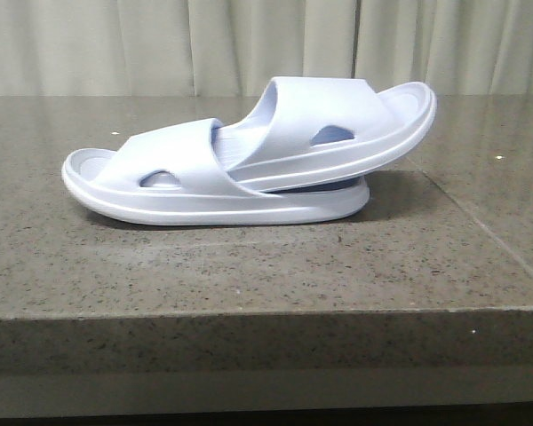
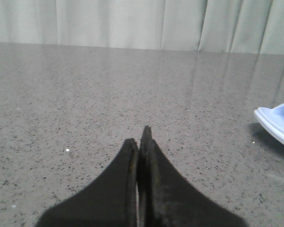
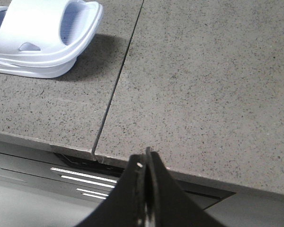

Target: Insert blue slippers together front up

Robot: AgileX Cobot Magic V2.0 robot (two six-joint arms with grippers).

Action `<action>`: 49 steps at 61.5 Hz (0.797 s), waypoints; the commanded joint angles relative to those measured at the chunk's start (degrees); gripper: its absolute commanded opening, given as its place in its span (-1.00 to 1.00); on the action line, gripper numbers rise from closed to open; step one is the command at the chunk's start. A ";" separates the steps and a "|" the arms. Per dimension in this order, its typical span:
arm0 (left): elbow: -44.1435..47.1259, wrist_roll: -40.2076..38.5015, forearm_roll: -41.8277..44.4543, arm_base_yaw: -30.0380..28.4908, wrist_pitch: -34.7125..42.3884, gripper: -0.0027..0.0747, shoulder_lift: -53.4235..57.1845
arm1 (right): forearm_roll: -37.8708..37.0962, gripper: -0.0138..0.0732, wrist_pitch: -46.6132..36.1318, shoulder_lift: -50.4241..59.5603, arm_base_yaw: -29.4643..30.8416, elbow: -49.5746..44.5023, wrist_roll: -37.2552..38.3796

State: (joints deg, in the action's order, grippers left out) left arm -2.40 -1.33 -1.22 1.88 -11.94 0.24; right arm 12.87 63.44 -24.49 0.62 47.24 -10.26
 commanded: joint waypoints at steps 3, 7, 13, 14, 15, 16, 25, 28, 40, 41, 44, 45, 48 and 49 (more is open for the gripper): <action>0.31 0.12 0.25 2.13 9.73 -0.98 1.06 | 0.13 -0.95 -3.37 -0.50 -0.20 1.16 -0.25; 2.05 0.12 0.25 2.59 13.89 -0.98 1.06 | 0.13 -0.95 -3.37 -0.50 -0.20 1.16 -0.25; 2.88 0.12 0.25 2.59 16.49 -0.98 1.06 | 0.13 -0.95 -3.37 -0.50 -0.20 1.16 -0.25; 2.88 0.28 0.25 2.59 16.92 -0.98 1.06 | 0.13 -0.95 -3.37 -0.50 -0.20 1.16 -0.25; 2.88 0.40 0.25 2.59 17.30 -0.98 1.06 | 0.13 -0.95 -3.37 -0.50 -0.20 1.16 -0.25; 2.88 0.55 0.25 2.59 17.58 -0.98 1.06 | 0.13 -0.95 -3.37 -0.50 -0.20 1.16 -0.25; 2.88 1.33 0.02 2.46 19.30 -0.98 1.06 | 0.13 -0.95 -3.37 -0.50 -0.20 1.16 -0.25; 2.88 1.33 -0.51 2.46 19.30 -0.98 1.06 | 0.13 -0.95 -3.37 -0.50 -0.20 1.16 -0.25; 2.88 4.37 -2.80 2.46 19.40 -0.98 1.06 | 0.13 -0.95 -3.37 -0.50 -0.20 1.16 -0.25; 2.88 4.50 -2.80 2.46 19.40 -0.98 1.06 | 0.13 -0.95 -3.37 -0.50 -0.20 1.16 -0.25; 2.88 4.66 -2.80 2.46 19.40 -0.98 1.06 | 0.13 -0.95 -3.37 -0.50 -0.20 1.16 -0.25; 2.88 4.66 -2.80 2.46 19.40 -0.98 1.06 | 0.13 -0.95 -3.37 -0.50 -0.20 1.16 -0.25; 2.88 4.66 -2.80 2.46 19.40 -0.98 1.06 | 0.13 -0.95 -3.37 -0.50 -0.20 1.16 -0.25; 2.88 4.66 -2.80 2.46 19.40 -0.98 1.06 | 0.13 -0.95 -3.37 -0.50 -0.20 1.16 -0.25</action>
State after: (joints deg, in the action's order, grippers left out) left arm 0.19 2.93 -3.42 4.05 2.33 0.24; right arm 12.87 63.50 -24.49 0.62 47.24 -10.21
